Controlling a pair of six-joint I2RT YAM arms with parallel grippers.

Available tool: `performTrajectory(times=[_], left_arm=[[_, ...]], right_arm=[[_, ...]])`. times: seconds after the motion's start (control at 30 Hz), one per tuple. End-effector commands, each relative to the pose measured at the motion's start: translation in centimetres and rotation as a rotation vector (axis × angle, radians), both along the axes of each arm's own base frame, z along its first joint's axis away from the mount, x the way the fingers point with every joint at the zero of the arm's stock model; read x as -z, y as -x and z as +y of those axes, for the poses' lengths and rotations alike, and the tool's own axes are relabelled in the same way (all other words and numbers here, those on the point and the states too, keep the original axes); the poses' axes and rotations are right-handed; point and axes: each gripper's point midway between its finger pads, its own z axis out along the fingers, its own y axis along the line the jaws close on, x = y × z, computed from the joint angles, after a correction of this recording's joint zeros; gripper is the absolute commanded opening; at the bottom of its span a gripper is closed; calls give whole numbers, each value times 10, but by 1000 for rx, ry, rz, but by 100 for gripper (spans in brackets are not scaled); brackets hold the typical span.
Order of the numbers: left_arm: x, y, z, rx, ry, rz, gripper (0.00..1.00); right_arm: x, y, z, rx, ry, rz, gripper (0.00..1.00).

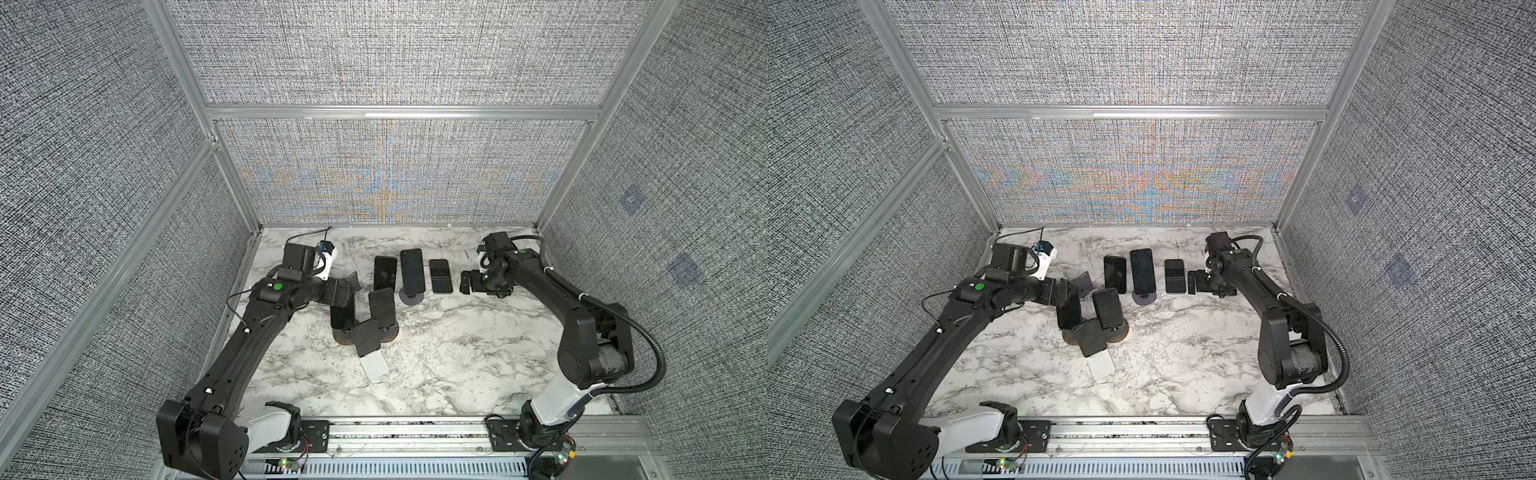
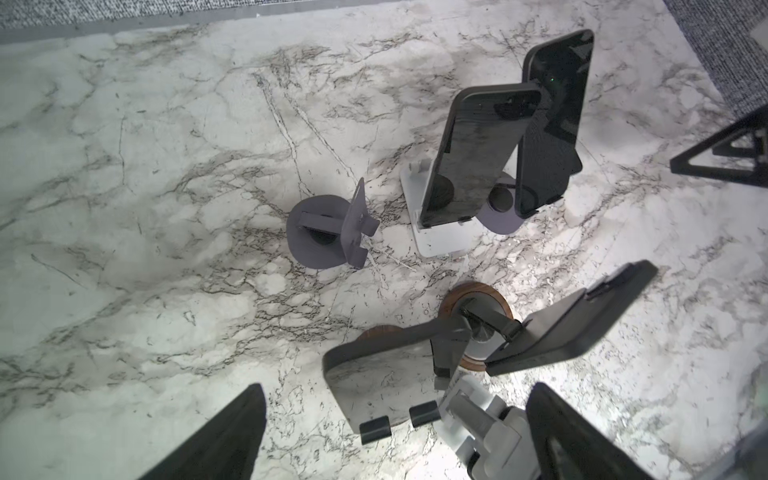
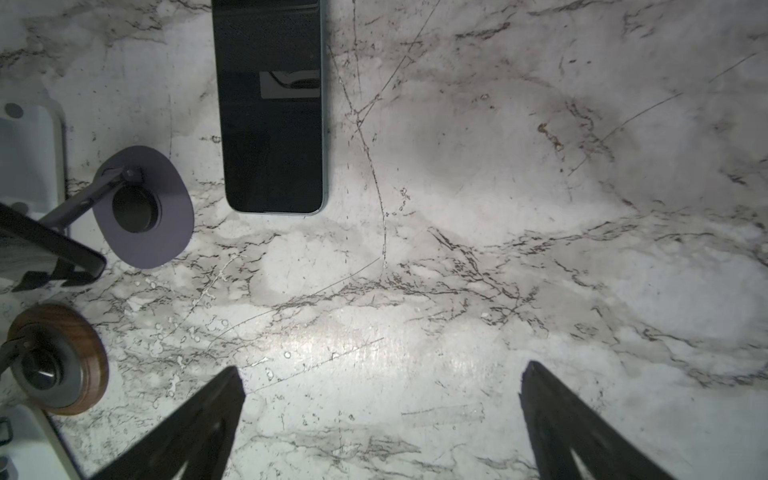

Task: Remove the phone from the phone stand
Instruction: 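Lower the phone flat onto the table with the right gripper and release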

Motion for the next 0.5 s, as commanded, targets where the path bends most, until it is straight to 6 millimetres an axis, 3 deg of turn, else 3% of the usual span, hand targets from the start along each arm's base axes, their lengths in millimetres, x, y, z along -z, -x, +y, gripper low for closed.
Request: performTrajectory(times=[0.0, 0.2, 0.47], left_arm=[[-5, -17, 2, -111, 38, -76, 99], [22, -12, -3, -115, 44, -35, 99], [37, -12, -5, -124, 44, -20, 98]], right_arm=[[-4, 3, -1, 2, -1, -20, 99], [-8, 10, -6, 11, 18, -28, 99], [-12, 10, -5, 15, 18, -36, 99]])
